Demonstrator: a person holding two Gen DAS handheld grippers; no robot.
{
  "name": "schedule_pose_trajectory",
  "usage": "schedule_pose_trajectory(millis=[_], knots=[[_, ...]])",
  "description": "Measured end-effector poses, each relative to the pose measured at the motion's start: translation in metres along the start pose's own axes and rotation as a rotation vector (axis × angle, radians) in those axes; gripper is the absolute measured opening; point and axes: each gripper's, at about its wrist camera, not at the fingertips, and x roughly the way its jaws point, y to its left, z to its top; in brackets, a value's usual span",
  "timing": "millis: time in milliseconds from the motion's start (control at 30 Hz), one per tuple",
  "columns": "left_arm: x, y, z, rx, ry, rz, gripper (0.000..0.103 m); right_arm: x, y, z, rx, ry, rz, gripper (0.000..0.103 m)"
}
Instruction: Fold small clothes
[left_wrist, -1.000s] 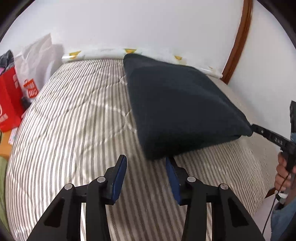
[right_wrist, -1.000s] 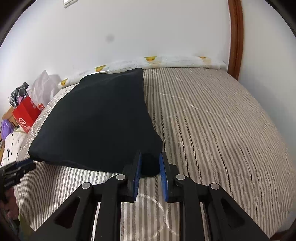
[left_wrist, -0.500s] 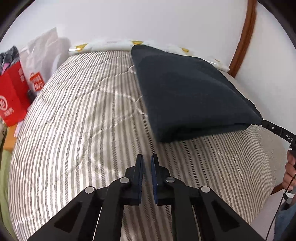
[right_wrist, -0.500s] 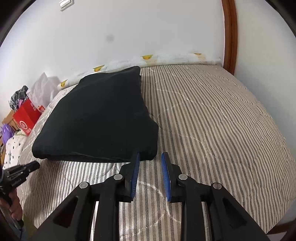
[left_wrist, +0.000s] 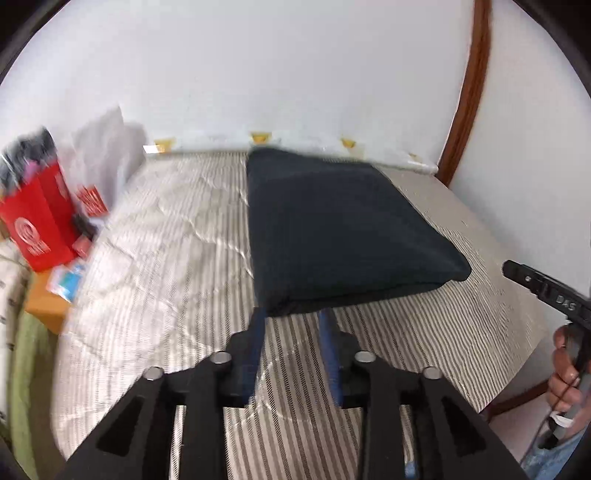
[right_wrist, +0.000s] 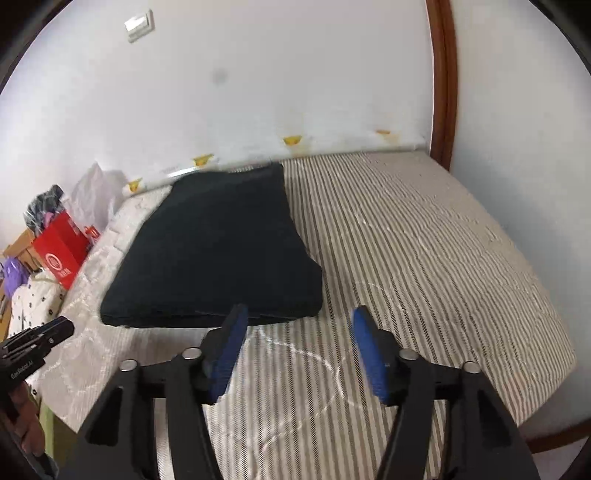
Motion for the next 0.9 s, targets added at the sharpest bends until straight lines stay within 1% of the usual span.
schedule_pose_trajectory(millis=[33, 67, 100, 167, 200, 233, 267, 333, 367, 433, 533, 600, 900], knots=[[-0.011, -0.006, 0.0, 0.012, -0.023, 0.018, 0.045, -0.007, 0.002, 0.0, -0.001, -0.004, 0.0, 0.068], [-0.024, -0.012, -0.001, 0.02, -0.046, 0.018, 0.06, -0.017, 0.004, -0.001, 0.0, -0.01, -0.003, 0.071], [-0.033, -0.015, -0.001, 0.022, -0.06, 0.012, 0.064, -0.027, 0.007, -0.002, 0.001, -0.02, -0.001, 0.071], [-0.052, -0.021, -0.003, 0.021, -0.079, 0.006, 0.065, -0.043, 0.011, -0.005, -0.003, -0.031, 0.013, 0.071], [-0.061, -0.025, -0.005, 0.021, -0.088, 0.01, 0.069, -0.053, 0.013, -0.009, -0.001, -0.039, 0.018, 0.071], [-0.069, -0.028, -0.007, 0.026, -0.096, 0.019, 0.07, -0.061, 0.015, -0.012, -0.001, -0.049, 0.021, 0.075], [-0.077, -0.031, -0.01, 0.033, -0.104, 0.03, 0.072, -0.068, 0.017, -0.014, -0.006, -0.055, 0.019, 0.085], [-0.091, -0.036, -0.016, 0.037, -0.106, 0.033, 0.079, -0.081, 0.024, -0.019, -0.028, -0.07, -0.006, 0.099], [-0.096, -0.037, -0.018, 0.035, -0.107, 0.029, 0.082, -0.087, 0.027, -0.02, -0.042, -0.085, -0.021, 0.101], [-0.103, -0.038, -0.022, 0.031, -0.111, 0.034, 0.084, -0.1, 0.032, -0.024, -0.066, -0.102, -0.045, 0.103], [-0.111, -0.039, -0.027, 0.021, -0.113, 0.046, 0.086, -0.112, 0.035, -0.027, -0.07, -0.104, -0.043, 0.103], [-0.113, -0.041, -0.027, 0.022, -0.107, 0.043, 0.087, -0.116, 0.036, -0.028, -0.071, -0.1, -0.043, 0.103], [-0.129, -0.043, -0.025, 0.022, -0.14, 0.076, 0.087, -0.127, 0.036, -0.031, -0.075, -0.105, -0.049, 0.103]])
